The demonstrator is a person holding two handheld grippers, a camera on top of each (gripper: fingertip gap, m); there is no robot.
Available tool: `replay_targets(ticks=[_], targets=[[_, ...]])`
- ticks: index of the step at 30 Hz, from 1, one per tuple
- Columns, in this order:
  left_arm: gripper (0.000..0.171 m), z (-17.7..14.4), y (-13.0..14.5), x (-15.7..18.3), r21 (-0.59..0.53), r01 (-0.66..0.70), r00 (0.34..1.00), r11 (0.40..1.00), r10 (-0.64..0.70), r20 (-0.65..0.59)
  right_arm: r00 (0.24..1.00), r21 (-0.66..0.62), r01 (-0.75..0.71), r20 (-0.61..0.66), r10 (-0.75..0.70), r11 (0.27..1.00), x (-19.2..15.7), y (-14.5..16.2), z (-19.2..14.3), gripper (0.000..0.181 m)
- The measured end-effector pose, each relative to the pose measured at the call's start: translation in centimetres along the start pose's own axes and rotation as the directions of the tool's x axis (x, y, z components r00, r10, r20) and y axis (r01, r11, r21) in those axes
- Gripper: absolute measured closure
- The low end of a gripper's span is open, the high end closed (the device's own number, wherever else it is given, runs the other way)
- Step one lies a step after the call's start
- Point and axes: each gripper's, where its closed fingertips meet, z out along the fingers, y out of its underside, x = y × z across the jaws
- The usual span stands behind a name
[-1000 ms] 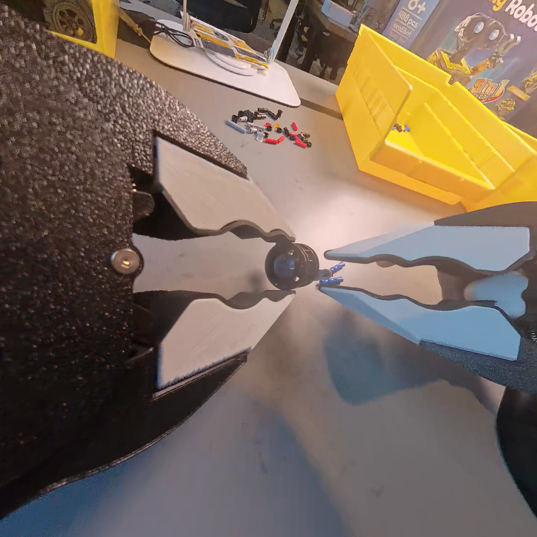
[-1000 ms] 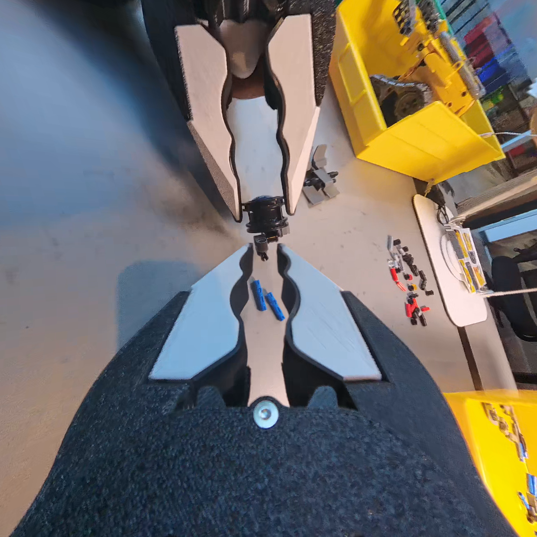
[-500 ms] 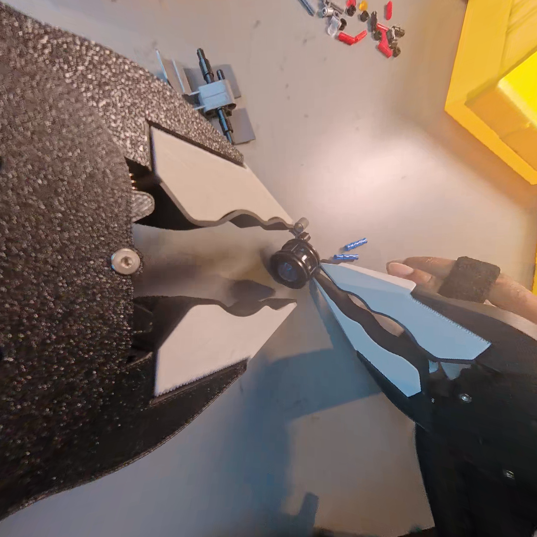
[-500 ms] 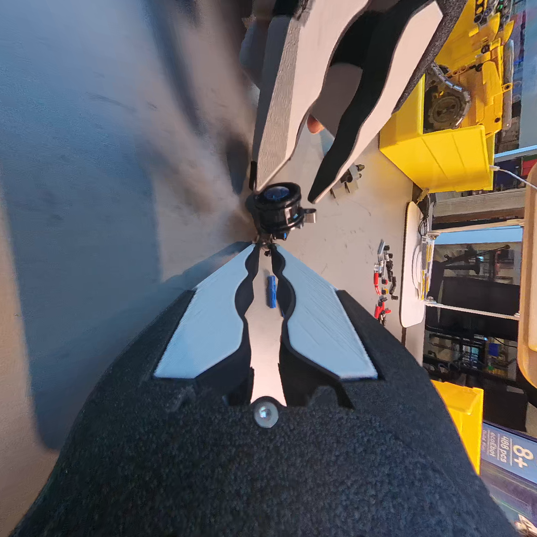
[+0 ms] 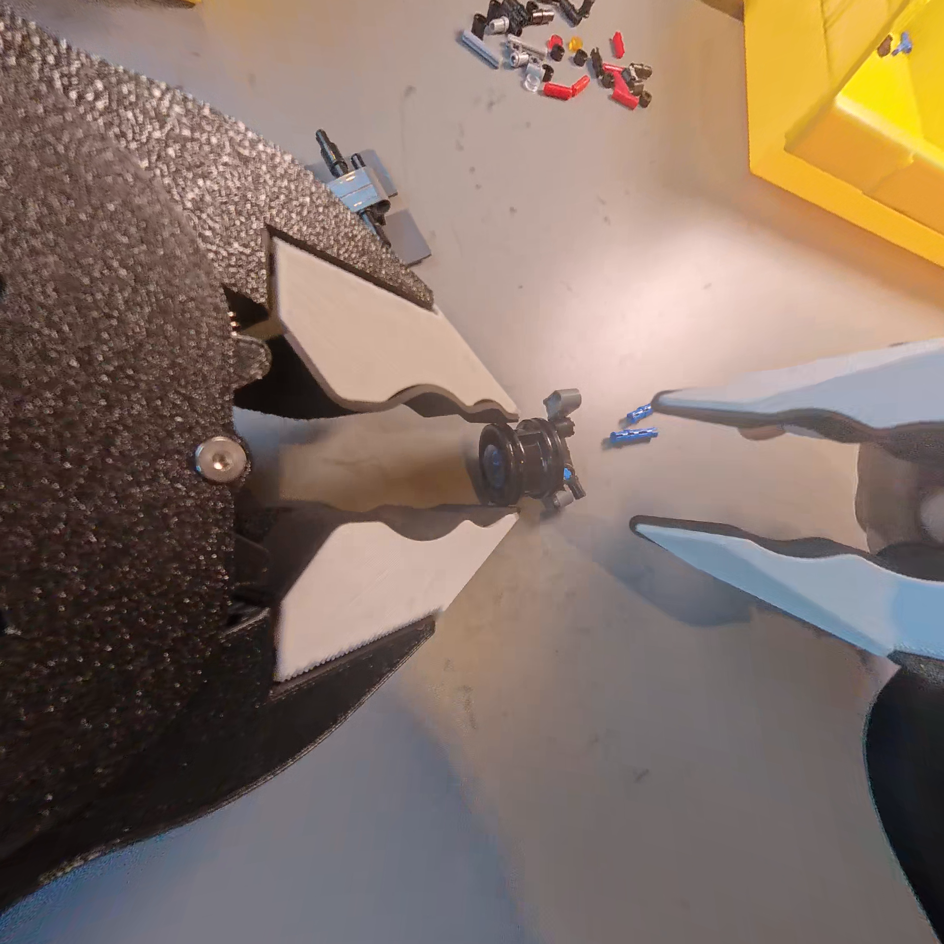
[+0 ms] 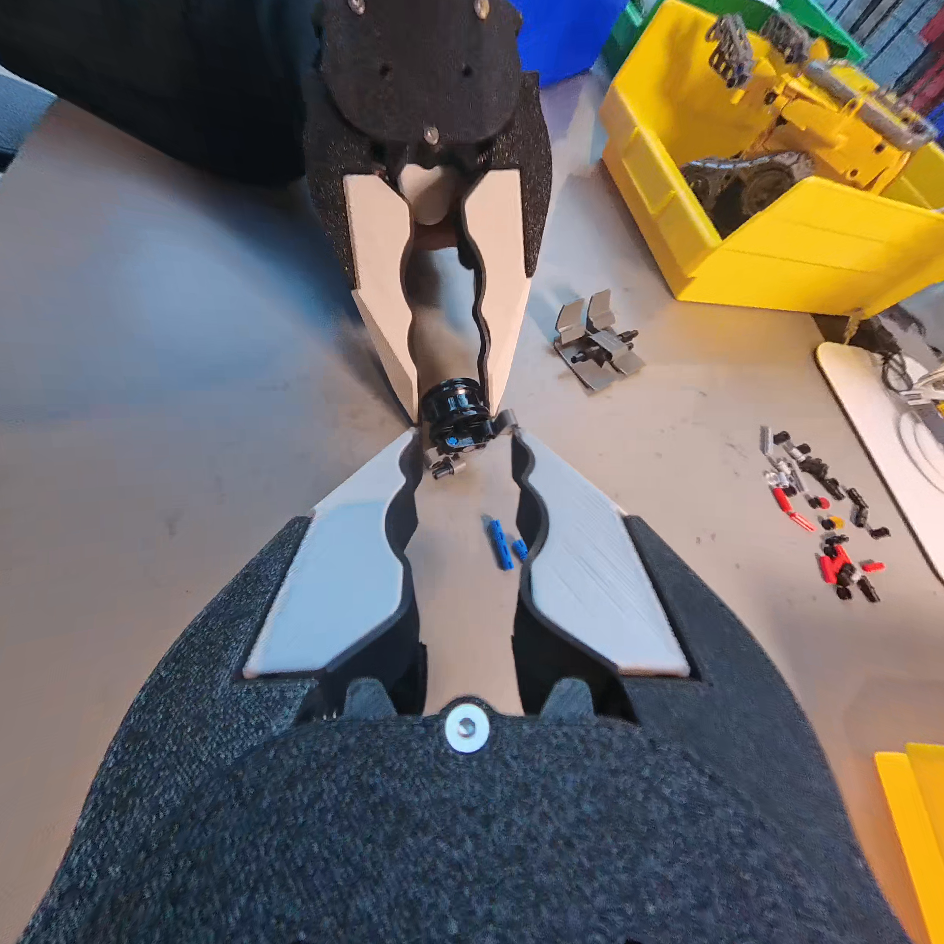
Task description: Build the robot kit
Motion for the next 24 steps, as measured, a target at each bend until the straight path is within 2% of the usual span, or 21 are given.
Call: replay_targets(ticks=[5,7,10,13,18,24], targets=[[0.140,0.1,-0.1,0.1,0.013,-0.049,0.999,0.999,0.050,-0.020,0.994,-0.126,-0.008,0.107,0.022,0.992,-0.7,1.7,1.8,0.126],[0.141,0.1,-0.1,0.0,0.014,-0.057,0.998,0.998,0.057,-0.020,0.992,-0.164,-0.014,0.122,0.034,0.986,-0.3,2.3,2.2,0.131],[0.141,0.0,0.1,-0.1,0.010,-0.049,0.999,0.999,0.049,-0.011,0.987,-0.185,-0.021,0.153,0.050,0.982,-0.8,2.9,2.0,0.155],[0.140,0.0,0.1,-0.2,0.003,-0.028,1.000,1.000,0.028,-0.001,0.991,-0.239,0.004,0.133,0.029,0.971,-0.9,3.4,2.3,0.164],[0.140,0.1,0.2,-0.2,-0.017,0.048,0.999,0.999,-0.048,-0.002,0.996,-0.268,0.002,0.090,0.024,0.964,-0.8,3.4,2.3,0.166],[0.140,0.3,0.1,-0.3,-0.050,0.078,0.997,0.996,-0.076,0.032,0.999,-0.297,0.000,0.046,0.014,0.955,-0.9,3.5,2.0,0.163]])
